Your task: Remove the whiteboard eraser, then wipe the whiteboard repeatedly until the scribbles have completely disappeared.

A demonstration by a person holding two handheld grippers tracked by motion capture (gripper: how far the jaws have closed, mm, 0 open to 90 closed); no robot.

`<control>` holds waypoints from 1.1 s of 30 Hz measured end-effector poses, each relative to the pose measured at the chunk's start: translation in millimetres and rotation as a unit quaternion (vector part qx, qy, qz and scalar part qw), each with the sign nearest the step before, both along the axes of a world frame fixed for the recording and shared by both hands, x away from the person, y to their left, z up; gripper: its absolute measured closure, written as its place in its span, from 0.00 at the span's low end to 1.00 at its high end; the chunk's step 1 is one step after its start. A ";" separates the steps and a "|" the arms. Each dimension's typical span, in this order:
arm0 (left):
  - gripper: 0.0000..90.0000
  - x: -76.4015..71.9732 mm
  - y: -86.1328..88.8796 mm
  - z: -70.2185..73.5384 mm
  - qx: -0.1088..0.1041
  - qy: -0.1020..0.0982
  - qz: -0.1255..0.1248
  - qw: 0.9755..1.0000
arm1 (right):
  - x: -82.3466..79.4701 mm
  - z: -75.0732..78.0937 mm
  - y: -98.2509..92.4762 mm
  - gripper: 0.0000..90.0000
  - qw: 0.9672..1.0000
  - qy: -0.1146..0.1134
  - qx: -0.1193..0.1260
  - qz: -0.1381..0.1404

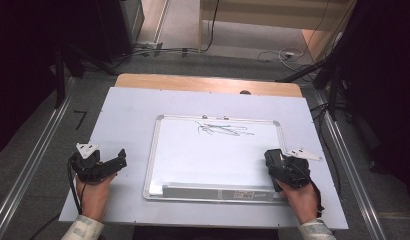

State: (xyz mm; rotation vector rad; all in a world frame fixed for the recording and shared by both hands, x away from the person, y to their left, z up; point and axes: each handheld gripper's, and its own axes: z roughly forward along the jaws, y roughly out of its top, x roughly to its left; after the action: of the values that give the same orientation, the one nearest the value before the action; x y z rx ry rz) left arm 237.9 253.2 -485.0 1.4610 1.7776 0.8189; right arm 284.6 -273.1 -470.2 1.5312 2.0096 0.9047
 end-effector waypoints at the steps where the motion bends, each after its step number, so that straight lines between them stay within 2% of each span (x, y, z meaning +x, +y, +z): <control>1: 0.02 0.0 0.0 0.0 0.000 0.000 0.000 1.000 | 0.1 0.0 0.1 0.42 1.000 -0.002 -0.001 0.003; 33: 0.02 2.0 -0.3 -1.8 -0.004 0.006 -0.003 1.000 | 2.2 5.7 1.0 0.41 1.000 -0.008 0.011 0.010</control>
State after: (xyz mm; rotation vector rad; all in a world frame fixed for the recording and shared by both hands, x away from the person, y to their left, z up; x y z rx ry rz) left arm 239.9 252.9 -486.8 1.4676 1.7832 0.8007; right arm 286.8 -272.2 -464.5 1.5145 2.0130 0.9475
